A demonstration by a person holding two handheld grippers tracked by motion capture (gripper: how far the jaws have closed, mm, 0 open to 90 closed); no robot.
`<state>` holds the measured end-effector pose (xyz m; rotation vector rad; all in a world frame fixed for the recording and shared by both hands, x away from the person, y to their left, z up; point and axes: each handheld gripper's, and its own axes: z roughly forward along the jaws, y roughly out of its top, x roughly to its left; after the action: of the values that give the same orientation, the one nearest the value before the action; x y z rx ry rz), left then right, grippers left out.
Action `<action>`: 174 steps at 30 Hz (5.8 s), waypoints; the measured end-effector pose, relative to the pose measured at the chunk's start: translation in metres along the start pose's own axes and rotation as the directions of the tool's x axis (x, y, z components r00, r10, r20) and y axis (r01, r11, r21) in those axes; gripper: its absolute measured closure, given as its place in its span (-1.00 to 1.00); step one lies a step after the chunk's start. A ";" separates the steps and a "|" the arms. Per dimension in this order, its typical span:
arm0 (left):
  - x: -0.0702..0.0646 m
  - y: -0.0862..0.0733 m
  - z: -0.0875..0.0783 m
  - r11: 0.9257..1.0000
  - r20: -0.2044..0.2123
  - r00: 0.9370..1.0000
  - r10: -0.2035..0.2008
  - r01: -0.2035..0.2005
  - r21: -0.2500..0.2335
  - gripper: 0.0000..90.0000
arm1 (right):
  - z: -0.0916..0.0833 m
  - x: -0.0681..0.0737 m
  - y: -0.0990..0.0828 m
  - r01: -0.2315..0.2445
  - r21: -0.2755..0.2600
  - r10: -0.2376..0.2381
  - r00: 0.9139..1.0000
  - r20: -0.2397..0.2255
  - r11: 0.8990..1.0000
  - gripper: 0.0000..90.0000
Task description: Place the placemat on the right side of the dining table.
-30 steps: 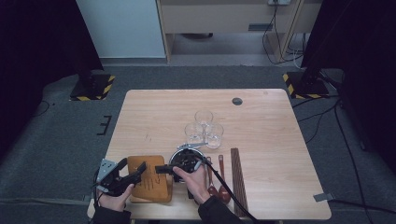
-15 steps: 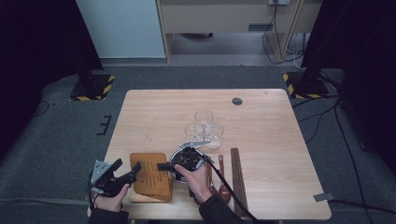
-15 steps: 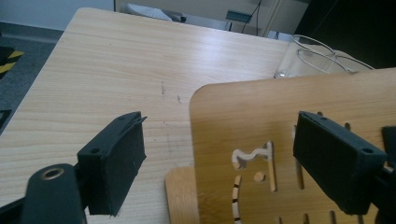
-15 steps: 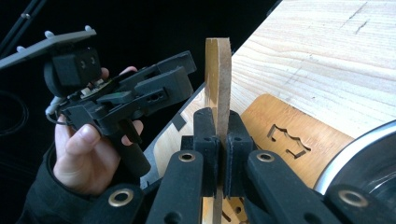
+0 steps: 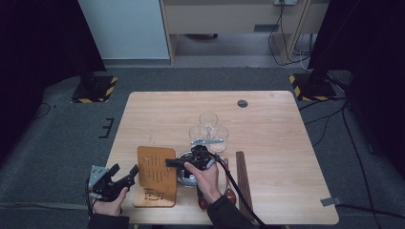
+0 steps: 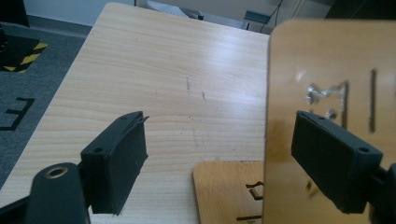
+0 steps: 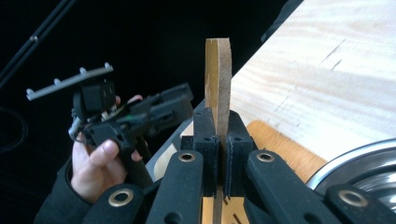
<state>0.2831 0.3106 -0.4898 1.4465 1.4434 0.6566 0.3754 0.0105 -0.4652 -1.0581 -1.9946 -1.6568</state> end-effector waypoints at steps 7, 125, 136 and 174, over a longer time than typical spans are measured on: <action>0.001 -0.002 0.002 1.000 -0.013 1.000 0.008 -0.008 0.021 -0.61 | -0.013 0.002 0.009 0.015 -0.045 -0.015 1.000 0.012 0.999 0.93; -0.004 -0.030 0.049 0.932 -0.045 0.985 0.166 -0.142 0.334 -0.95 | -0.272 -0.061 0.051 0.042 -0.586 0.153 0.948 0.279 0.809 0.93; -0.004 -0.030 0.049 0.932 -0.045 0.985 0.166 -0.142 0.334 -0.95 | -0.297 -0.076 0.040 0.038 -0.602 0.200 0.925 0.324 0.797 0.93; -0.004 -0.030 0.049 0.932 -0.045 0.985 0.164 -0.140 0.333 -0.95 | -0.325 -0.128 0.000 -0.039 -0.585 0.352 0.831 0.432 0.810 0.93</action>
<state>0.3123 0.2901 -0.5353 1.8259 1.5623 0.5859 0.3971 -0.3383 -0.4656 -2.0593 -1.5829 -2.0389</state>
